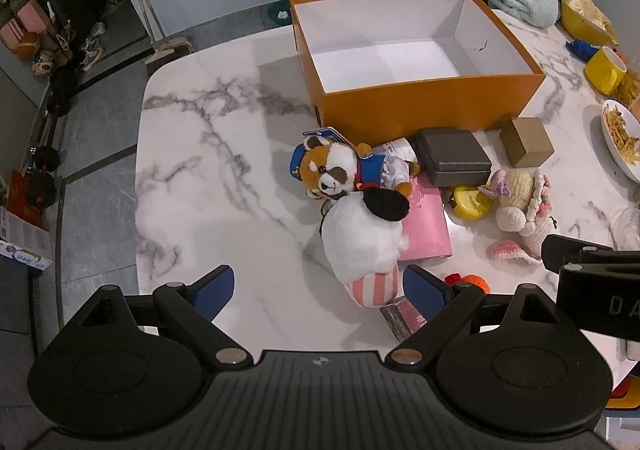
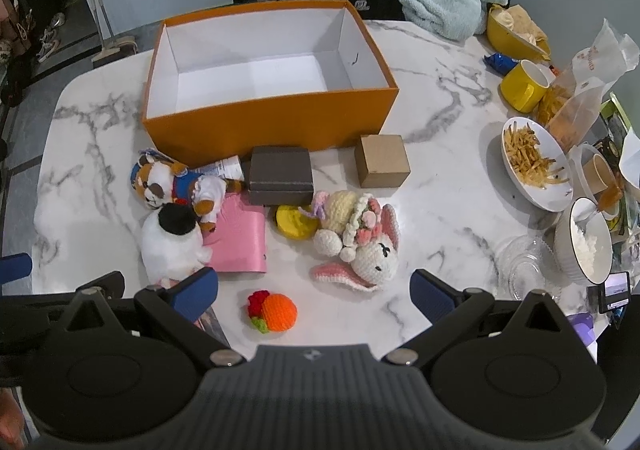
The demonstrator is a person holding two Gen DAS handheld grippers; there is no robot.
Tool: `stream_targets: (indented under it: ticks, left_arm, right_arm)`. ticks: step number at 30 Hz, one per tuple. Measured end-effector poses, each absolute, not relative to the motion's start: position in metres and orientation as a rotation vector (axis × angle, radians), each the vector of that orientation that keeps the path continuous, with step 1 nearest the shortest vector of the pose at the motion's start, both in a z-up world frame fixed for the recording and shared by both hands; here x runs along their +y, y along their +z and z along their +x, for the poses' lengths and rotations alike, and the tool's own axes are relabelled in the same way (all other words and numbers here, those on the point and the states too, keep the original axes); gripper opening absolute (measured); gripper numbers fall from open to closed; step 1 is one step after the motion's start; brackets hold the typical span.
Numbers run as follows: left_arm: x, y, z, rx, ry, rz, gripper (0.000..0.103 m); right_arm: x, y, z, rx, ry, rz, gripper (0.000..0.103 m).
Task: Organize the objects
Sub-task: 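Reach the left tool to the white plush while the right tool reaches the crocheted bunny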
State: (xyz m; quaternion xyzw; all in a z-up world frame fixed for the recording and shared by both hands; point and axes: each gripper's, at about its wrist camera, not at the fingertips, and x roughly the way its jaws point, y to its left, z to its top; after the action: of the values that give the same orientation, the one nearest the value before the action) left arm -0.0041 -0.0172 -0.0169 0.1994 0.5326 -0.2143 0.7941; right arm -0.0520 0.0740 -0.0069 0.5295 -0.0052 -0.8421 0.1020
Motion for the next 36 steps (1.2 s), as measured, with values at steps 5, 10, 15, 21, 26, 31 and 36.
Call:
stream_targets:
  ticks: [5,10,15,21,26,31,36]
  left_arm:
    - [-0.024,-0.029,-0.006,1.158,-0.48,0.438,0.103]
    - [-0.031,-0.048,-0.012,1.189,-0.502,0.446,0.103]
    - [-0.038,-0.065,-0.014,1.224,-0.533,0.439,0.103]
    - [-0.047,-0.077,-0.008,1.223,-0.558,0.411,0.103]
    - [-0.049,-0.087,0.001,1.187,-0.572,0.409,0.103]
    - [-0.053,-0.1,0.011,1.137,-0.801,0.568,0.103]
    - [-0.061,-0.114,0.017,1.145,-0.839,0.589,0.103]
  right_arm:
    - [0.078,-0.023,-0.061,-0.005,-2.457,1.56,0.102]
    - [0.084,-0.045,-0.069,0.049,-2.408,1.539,0.102]
    - [0.097,-0.066,-0.083,0.031,-2.413,1.52,0.102]
    - [0.109,-0.086,-0.103,0.01,-2.408,1.523,0.102]
    - [0.129,-0.096,-0.101,-0.149,-2.439,1.226,0.102]
    - [0.128,-0.112,-0.116,-0.15,-2.423,1.275,0.102]
    - [0.129,-0.126,-0.128,-0.203,-2.414,1.344,0.102]
